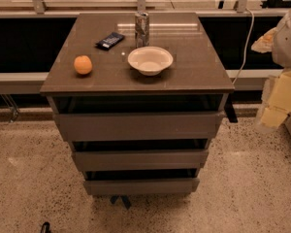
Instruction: Open middle drawer
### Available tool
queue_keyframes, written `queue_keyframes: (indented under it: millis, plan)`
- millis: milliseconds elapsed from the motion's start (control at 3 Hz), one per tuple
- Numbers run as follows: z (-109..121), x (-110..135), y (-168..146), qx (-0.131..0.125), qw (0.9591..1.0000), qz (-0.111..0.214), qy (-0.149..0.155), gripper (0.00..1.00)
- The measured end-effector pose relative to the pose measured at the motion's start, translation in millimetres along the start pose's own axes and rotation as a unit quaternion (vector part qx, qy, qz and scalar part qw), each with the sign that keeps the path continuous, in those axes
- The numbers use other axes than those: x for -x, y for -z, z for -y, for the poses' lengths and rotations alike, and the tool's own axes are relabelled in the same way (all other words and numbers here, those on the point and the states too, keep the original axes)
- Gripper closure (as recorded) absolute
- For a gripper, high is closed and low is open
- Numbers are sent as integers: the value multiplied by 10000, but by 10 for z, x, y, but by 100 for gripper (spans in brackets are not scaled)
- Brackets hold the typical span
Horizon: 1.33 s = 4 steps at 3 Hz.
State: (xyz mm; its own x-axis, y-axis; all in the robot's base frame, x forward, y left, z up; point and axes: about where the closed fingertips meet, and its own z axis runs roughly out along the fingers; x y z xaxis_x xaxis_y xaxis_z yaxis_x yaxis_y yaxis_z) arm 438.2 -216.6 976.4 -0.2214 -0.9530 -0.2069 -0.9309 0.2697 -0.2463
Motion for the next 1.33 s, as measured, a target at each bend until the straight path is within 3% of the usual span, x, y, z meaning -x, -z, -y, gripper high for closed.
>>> queue_keyframes:
  millis: [333, 667, 1000, 1333]
  plan:
    - [0, 2, -3, 2, 10000, 2, 4, 0]
    - [-14, 191, -262, 227, 9989, 187, 371, 0]
    - [-301, 487, -511, 322, 9923, 658, 995, 0]
    - [-860, 715, -1115, 350, 9756, 1238, 1777, 0]
